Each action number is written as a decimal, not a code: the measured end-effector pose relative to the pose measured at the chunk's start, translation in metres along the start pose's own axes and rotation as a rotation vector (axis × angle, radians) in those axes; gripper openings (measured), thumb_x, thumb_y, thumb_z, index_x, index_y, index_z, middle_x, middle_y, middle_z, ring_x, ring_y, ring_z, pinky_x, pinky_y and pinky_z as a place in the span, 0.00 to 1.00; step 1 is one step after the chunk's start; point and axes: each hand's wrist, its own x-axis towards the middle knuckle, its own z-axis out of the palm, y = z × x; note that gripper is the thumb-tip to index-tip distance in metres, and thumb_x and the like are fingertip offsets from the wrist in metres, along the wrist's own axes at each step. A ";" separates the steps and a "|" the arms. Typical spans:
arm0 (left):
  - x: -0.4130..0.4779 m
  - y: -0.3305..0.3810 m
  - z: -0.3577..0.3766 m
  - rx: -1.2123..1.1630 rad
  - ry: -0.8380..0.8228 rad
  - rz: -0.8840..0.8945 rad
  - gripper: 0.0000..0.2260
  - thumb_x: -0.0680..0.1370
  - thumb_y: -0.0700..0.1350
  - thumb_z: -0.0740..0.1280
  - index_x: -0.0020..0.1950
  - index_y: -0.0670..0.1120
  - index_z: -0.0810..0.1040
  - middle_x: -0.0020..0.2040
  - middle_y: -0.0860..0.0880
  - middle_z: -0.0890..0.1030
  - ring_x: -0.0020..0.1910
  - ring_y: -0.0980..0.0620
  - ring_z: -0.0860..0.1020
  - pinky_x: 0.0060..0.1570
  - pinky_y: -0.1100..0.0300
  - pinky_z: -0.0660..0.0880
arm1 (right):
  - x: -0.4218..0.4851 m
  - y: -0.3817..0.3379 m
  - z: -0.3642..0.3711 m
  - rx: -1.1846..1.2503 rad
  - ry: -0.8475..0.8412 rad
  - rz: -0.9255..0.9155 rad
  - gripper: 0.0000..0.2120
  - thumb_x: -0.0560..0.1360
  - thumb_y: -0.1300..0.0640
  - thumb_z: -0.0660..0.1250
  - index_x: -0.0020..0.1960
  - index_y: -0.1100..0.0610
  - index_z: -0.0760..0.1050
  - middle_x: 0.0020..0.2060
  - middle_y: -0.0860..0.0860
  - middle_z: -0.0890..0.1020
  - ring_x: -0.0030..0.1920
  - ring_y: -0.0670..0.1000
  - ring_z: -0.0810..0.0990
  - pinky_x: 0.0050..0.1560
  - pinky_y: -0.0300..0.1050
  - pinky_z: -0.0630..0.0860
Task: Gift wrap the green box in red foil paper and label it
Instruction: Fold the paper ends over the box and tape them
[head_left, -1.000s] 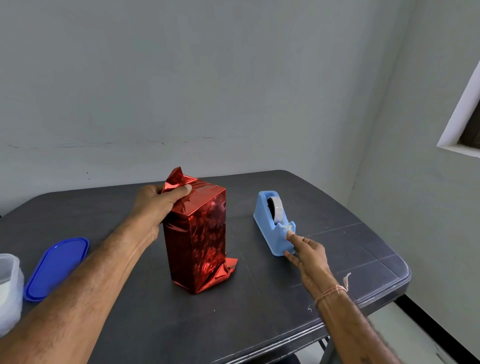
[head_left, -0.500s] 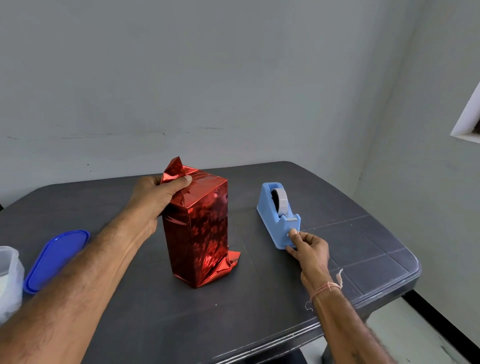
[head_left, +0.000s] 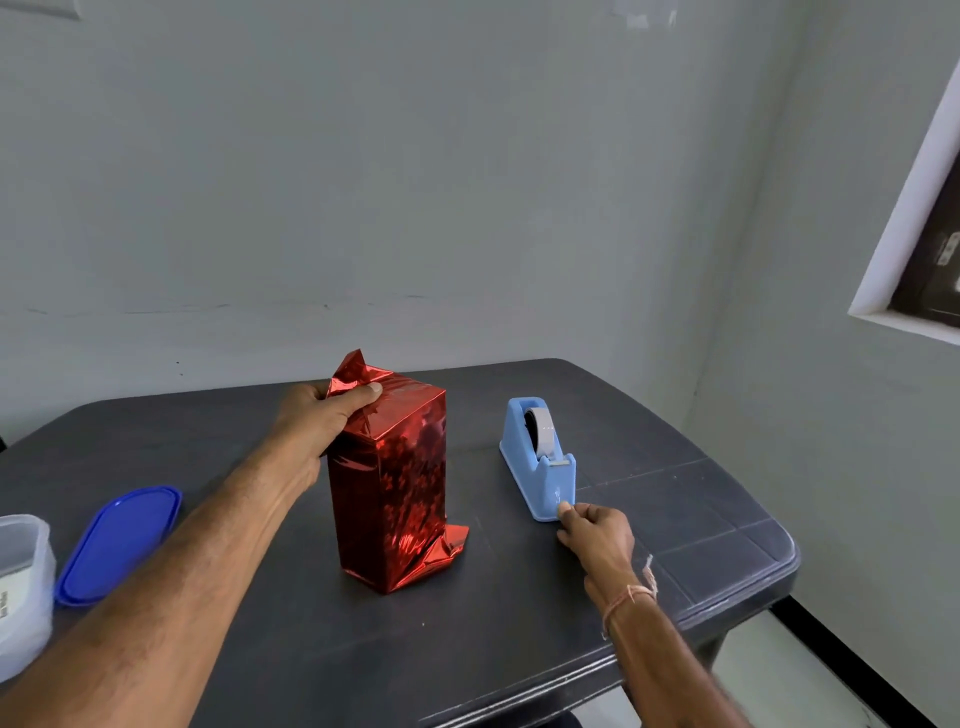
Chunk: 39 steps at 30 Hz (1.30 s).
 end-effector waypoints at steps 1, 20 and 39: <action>0.000 0.000 -0.001 -0.009 0.000 -0.004 0.06 0.73 0.43 0.78 0.45 0.44 0.82 0.38 0.46 0.85 0.26 0.57 0.82 0.24 0.67 0.75 | -0.005 0.000 -0.002 0.030 -0.049 0.010 0.10 0.77 0.55 0.74 0.40 0.60 0.83 0.36 0.52 0.84 0.38 0.49 0.82 0.53 0.52 0.84; 0.011 0.000 -0.008 -0.097 -0.071 -0.135 0.07 0.72 0.42 0.78 0.44 0.41 0.83 0.33 0.46 0.85 0.26 0.54 0.81 0.25 0.65 0.76 | -0.078 -0.231 0.063 -0.603 -1.134 -0.815 0.13 0.83 0.47 0.65 0.45 0.54 0.77 0.40 0.48 0.76 0.43 0.45 0.73 0.48 0.40 0.71; 0.013 -0.005 -0.010 -0.152 -0.067 -0.142 0.06 0.75 0.42 0.76 0.46 0.40 0.83 0.35 0.45 0.84 0.26 0.54 0.82 0.25 0.65 0.76 | -0.085 -0.256 0.110 -1.023 -1.126 -0.719 0.17 0.80 0.43 0.67 0.40 0.54 0.76 0.28 0.36 0.75 0.33 0.37 0.73 0.48 0.41 0.70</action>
